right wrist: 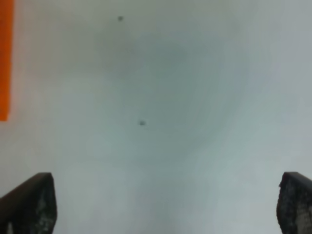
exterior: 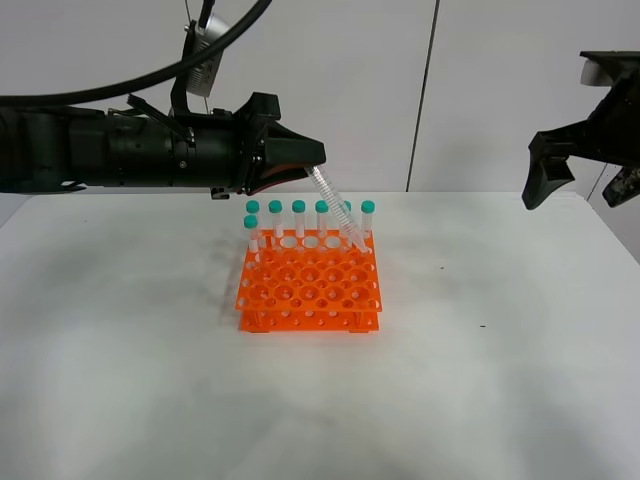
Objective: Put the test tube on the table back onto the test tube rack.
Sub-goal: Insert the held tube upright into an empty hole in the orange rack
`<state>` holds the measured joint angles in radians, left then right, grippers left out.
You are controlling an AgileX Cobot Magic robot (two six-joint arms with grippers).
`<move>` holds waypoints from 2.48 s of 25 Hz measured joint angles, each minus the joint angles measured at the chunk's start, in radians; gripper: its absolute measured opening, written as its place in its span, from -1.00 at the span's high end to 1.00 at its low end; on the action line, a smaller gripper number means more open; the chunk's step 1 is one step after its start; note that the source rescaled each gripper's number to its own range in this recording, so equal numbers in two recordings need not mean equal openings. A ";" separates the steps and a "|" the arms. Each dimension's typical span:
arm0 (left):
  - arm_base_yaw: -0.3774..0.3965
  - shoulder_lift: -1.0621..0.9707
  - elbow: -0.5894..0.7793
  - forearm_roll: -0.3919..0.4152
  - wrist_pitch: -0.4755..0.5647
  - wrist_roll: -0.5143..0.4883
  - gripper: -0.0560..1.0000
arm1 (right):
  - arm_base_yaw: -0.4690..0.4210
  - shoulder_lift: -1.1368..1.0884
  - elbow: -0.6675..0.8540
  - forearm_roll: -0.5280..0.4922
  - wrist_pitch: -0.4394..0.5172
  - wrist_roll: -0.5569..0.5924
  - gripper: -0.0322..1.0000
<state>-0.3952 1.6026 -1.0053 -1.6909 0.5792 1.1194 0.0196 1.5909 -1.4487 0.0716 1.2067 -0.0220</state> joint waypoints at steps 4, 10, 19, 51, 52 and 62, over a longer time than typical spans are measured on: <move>0.000 0.000 0.000 0.000 0.000 0.000 0.89 | 0.000 -0.086 0.137 0.000 0.000 0.000 -1.00; 0.000 0.000 0.000 0.000 0.000 0.000 0.89 | 0.000 -0.329 0.414 0.004 0.001 -0.005 -1.00; 0.000 0.000 0.000 0.000 0.000 0.000 0.89 | 0.000 -0.828 0.842 0.004 -0.107 -0.052 -1.00; 0.000 0.000 0.000 0.017 0.007 0.000 0.89 | 0.004 -1.595 0.951 0.001 -0.179 -0.060 -1.00; 0.000 0.000 0.000 0.018 0.007 0.000 0.89 | 0.004 -1.595 0.951 0.001 -0.179 -0.060 -1.00; 0.000 -0.018 -0.030 0.025 0.007 -0.006 0.89 | 0.004 -1.595 0.951 0.002 -0.179 -0.060 -1.00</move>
<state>-0.3952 1.5849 -1.0350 -1.6662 0.5857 1.1139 0.0237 -0.0038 -0.4974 0.0737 1.0281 -0.0818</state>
